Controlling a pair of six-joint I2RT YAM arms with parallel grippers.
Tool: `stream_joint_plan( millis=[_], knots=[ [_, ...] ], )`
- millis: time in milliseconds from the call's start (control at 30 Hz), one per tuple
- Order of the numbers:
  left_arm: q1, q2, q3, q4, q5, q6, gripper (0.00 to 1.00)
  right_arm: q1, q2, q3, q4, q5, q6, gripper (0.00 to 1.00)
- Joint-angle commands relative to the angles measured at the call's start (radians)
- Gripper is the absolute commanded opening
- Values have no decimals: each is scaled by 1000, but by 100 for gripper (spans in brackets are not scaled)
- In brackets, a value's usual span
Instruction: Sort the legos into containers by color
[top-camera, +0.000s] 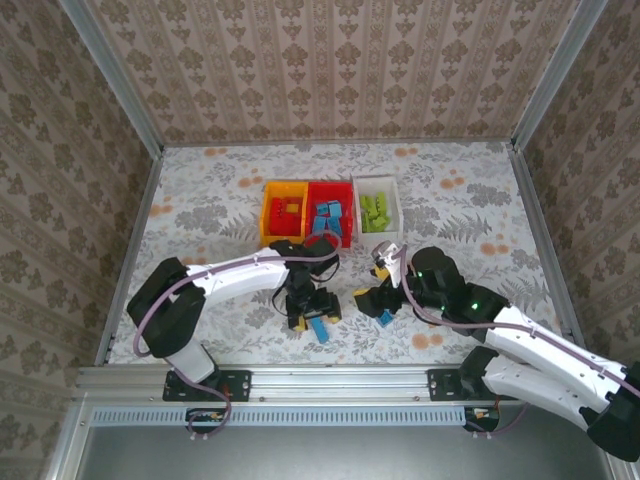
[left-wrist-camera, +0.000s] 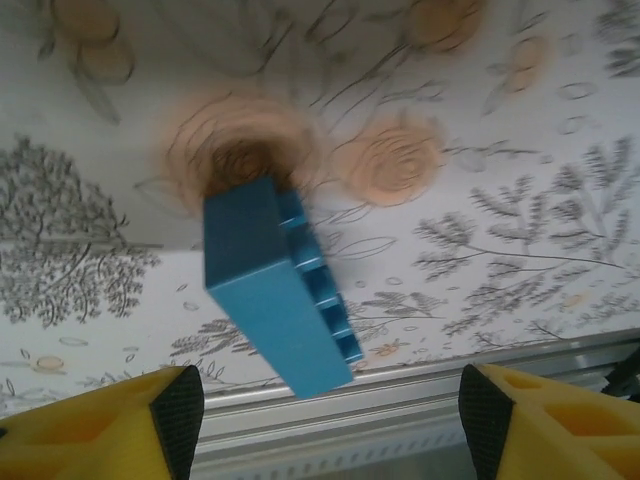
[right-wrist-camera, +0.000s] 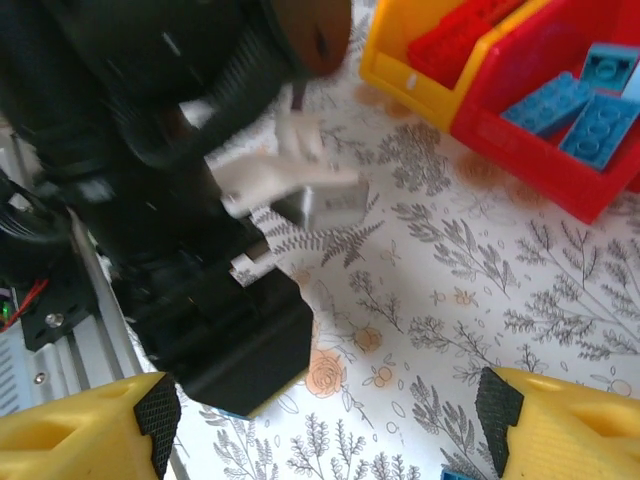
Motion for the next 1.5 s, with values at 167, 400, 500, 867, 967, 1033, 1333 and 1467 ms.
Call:
stream_joint_plan(
  millis=[167, 400, 500, 867, 967, 1033, 1333, 1467],
  knots=[
    [0, 104, 3, 8, 17, -56, 66, 11, 33, 7, 22, 19, 25, 81],
    [13, 149, 32, 7, -19, -11, 34, 12, 17, 4, 2, 31, 25, 81],
    [18, 119, 36, -9, -55, -10, 19, 12, 9, 4, -7, 46, 35, 81],
    [142, 106, 444, -279, -289, 235, 9, -73, 3, 22, 20, 138, 95, 81],
    [192, 187, 621, -346, -337, 334, 10, -148, 33, 43, 47, 105, 125, 81],
    [228, 246, 726, -362, -351, 372, 9, -192, 57, 65, 67, 83, 142, 82],
    [287, 594, 1219, -424, -439, 504, 10, -283, 232, 202, 137, 57, 212, 82],
    [297, 716, 1343, -440, -489, 520, 10, -294, 266, 233, 135, 52, 215, 82]
  ],
)
